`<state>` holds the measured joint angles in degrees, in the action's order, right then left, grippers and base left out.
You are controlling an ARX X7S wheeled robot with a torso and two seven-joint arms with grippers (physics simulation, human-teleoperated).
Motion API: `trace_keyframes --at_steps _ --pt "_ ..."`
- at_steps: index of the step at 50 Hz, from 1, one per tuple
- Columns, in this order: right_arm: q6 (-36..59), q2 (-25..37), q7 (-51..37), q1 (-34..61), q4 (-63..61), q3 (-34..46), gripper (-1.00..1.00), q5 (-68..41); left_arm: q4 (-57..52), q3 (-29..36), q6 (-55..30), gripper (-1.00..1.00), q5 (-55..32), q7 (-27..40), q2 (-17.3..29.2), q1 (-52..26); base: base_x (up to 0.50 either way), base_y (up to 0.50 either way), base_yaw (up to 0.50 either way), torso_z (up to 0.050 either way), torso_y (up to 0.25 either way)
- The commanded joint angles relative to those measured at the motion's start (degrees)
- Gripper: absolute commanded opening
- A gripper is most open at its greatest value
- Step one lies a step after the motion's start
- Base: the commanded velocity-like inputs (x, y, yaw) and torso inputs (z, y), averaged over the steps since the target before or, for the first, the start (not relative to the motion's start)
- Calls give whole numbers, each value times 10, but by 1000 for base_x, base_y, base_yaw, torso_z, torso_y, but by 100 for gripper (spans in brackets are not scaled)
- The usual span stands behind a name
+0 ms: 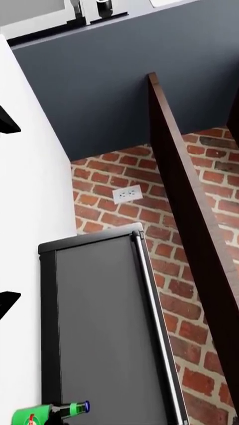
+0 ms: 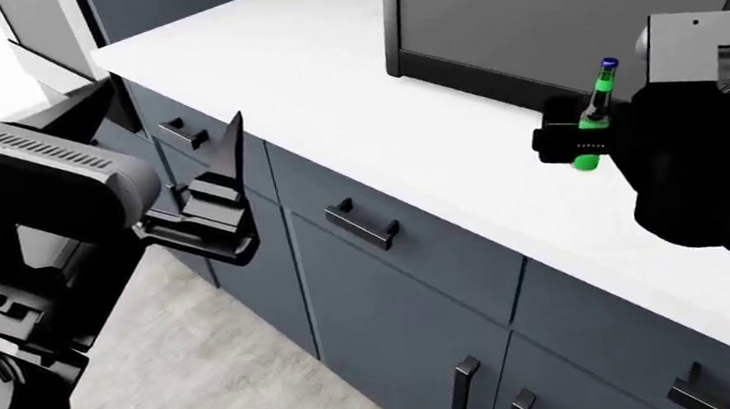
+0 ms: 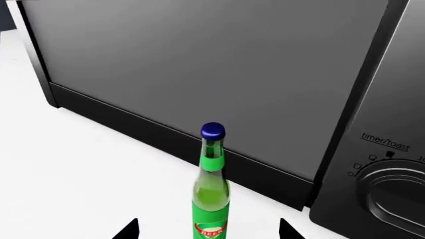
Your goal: Move the drinks to the dining counter.
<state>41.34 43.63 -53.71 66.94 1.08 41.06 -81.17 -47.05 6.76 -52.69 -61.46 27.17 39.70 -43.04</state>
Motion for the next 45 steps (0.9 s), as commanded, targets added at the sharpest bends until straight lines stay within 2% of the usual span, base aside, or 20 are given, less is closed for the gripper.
trace_keyframes --at_steps 1,34,45 --pt "-2 -29 40 15 68 19 100 31 0 3 2 100 1 2 2 3 0 0 0 0 0" --pt "-39 -102 155 48 261 61 100 113 2 5 9 100 3 5 8 10 0 0 0 0 0" --pt "-43 -104 161 46 283 64 100 120 1 4 9 100 -2 9 12 10 0 0 0 0 0"
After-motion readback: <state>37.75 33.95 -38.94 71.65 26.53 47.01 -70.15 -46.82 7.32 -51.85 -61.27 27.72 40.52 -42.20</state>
